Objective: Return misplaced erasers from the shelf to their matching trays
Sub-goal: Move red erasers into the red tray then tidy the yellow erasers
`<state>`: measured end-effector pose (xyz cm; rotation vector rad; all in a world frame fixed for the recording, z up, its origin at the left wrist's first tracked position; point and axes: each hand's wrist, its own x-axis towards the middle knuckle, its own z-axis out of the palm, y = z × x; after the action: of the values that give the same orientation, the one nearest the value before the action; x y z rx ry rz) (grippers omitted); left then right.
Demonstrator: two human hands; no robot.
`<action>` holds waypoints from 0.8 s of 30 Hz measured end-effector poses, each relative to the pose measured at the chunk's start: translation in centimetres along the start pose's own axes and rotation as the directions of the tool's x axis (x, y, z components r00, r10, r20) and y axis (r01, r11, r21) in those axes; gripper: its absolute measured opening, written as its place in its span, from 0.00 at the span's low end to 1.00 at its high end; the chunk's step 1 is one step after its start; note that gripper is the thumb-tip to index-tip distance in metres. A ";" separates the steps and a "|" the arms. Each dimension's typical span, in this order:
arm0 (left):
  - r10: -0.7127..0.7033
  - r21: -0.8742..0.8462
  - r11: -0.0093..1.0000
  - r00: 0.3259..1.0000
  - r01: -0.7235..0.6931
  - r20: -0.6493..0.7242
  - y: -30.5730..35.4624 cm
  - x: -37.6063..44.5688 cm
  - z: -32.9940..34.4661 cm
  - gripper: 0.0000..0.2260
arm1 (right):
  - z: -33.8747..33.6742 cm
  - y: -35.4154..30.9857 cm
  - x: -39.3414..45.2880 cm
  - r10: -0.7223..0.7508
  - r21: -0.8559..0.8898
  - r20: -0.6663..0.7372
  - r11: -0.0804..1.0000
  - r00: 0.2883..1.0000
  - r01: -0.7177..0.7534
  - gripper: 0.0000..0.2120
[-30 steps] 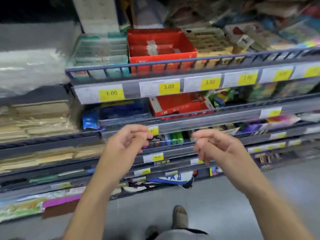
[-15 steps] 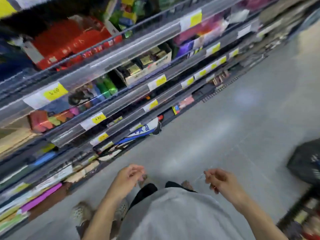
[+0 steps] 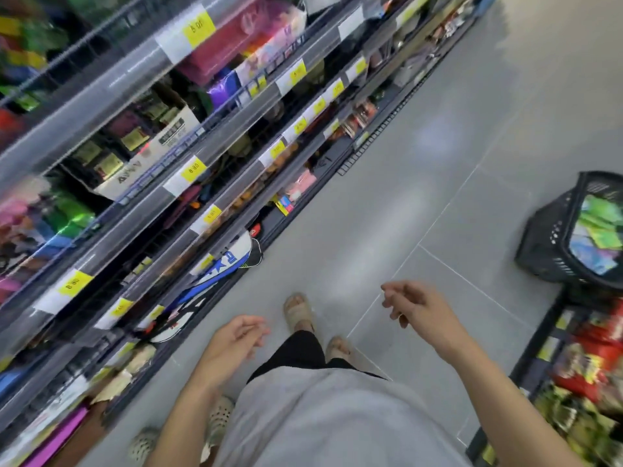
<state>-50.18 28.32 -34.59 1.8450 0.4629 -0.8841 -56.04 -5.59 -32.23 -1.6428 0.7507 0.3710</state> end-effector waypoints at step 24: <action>0.231 0.093 0.963 0.954 -0.251 0.190 35.9 22.8 7.6 0.06 | -15.1 -12.6 20.6 0.103 0.102 -0.217 0.991 0.971 -0.082 0.06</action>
<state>-14.38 4.42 -31.18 1.8594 0.0721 -0.9121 -35.03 -24.84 -32.24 -1.5812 1.0012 0.2162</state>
